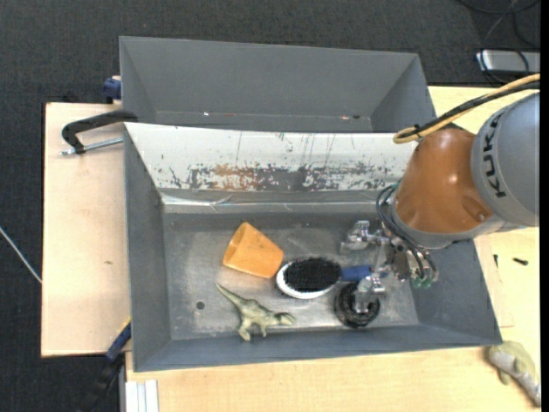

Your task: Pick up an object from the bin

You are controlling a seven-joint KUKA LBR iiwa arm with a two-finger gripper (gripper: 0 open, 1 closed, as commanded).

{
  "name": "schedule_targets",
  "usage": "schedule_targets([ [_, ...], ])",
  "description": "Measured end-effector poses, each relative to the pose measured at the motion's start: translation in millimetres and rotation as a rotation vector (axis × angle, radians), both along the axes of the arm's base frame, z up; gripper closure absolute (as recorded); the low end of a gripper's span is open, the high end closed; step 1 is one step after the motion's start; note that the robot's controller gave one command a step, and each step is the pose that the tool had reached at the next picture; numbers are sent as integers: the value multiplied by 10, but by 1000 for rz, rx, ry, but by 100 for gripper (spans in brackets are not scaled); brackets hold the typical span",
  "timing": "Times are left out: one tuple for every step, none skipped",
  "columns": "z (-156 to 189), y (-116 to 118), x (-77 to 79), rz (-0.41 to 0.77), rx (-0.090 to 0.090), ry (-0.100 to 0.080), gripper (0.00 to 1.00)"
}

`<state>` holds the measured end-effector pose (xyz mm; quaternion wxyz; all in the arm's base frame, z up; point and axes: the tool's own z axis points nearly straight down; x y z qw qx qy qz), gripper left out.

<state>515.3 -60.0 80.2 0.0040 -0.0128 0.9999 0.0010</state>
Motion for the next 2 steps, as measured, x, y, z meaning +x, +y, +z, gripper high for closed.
schedule_targets([
  [9,-32,-23,-3,-2,7,100],
  [1576,-28,8,127,-5,-5,100],
])
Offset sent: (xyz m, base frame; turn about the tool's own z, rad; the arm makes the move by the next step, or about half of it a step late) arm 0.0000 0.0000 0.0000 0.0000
